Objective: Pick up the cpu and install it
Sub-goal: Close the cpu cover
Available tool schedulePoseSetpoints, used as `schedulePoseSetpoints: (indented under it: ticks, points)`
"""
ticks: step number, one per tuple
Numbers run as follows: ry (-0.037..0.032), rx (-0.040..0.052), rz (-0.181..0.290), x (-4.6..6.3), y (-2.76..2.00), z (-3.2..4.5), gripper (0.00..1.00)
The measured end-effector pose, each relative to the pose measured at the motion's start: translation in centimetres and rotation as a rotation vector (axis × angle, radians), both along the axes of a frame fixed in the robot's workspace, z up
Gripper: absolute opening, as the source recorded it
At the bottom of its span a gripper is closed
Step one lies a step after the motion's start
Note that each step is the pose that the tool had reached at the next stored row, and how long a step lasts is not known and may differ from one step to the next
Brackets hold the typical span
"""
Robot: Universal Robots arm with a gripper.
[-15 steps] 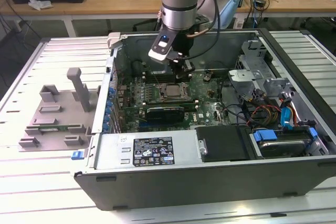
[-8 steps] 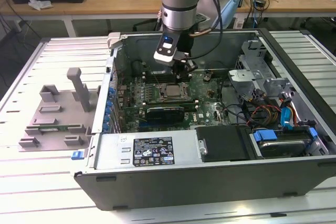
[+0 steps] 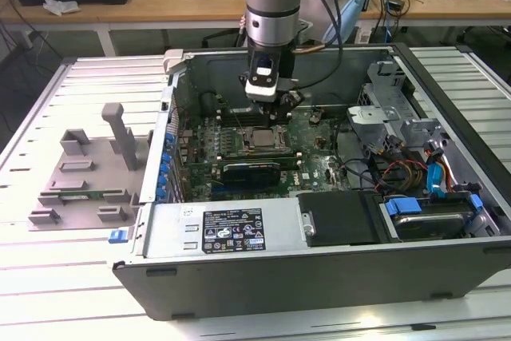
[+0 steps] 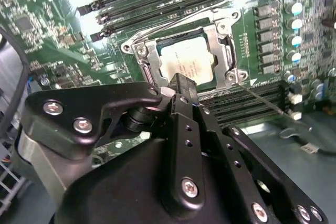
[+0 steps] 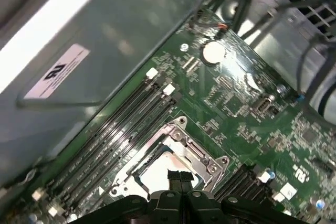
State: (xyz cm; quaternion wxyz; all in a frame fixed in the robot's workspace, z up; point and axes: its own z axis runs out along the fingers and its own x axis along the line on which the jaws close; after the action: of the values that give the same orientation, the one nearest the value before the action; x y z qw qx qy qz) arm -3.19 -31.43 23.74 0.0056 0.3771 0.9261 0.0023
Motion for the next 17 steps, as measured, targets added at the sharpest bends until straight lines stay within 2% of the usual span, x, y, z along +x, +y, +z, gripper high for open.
schedulePoseSetpoints:
  ticks: [2,9,11,13,17]
  points:
    - [0.0,-0.001,0.061,0.0,0.0,-0.03,0.11]
    - [-0.0001,-0.0036,0.204,0.0,0.0,-0.1,0.11]
    - [0.0,-0.0045,0.267,0.0,0.0,-0.13,0.11]
    - [-0.0001,-0.0049,0.302,0.0,0.0,-0.15,0.11]
    - [-0.0002,-0.0057,0.406,0.0,0.0,-0.22,0.11]
